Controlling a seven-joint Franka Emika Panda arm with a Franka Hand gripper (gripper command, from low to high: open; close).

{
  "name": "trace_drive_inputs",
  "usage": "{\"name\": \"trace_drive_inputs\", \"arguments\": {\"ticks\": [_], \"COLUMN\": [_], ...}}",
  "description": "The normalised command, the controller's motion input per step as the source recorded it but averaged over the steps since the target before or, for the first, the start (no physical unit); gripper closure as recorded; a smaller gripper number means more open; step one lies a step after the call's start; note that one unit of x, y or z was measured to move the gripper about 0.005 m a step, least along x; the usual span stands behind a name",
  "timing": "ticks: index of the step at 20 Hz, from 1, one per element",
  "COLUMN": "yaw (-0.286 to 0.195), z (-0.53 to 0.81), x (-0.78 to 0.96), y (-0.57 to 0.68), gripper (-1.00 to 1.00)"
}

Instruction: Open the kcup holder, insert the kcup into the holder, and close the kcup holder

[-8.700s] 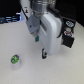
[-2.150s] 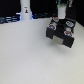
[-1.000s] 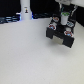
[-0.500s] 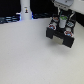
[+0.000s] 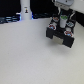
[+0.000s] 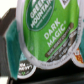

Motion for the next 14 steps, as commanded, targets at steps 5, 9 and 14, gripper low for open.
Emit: {"name": "trace_drive_inputs", "arguments": {"ticks": [5, 9, 14], "yaw": [-0.01, -0.005, -0.002], "z": [-0.04, -0.2, -0.15], "x": [-0.1, 0.04, 0.03], "y": [-0.1, -0.04, -0.07], "gripper": [1.0, 1.0, 1.0]}}
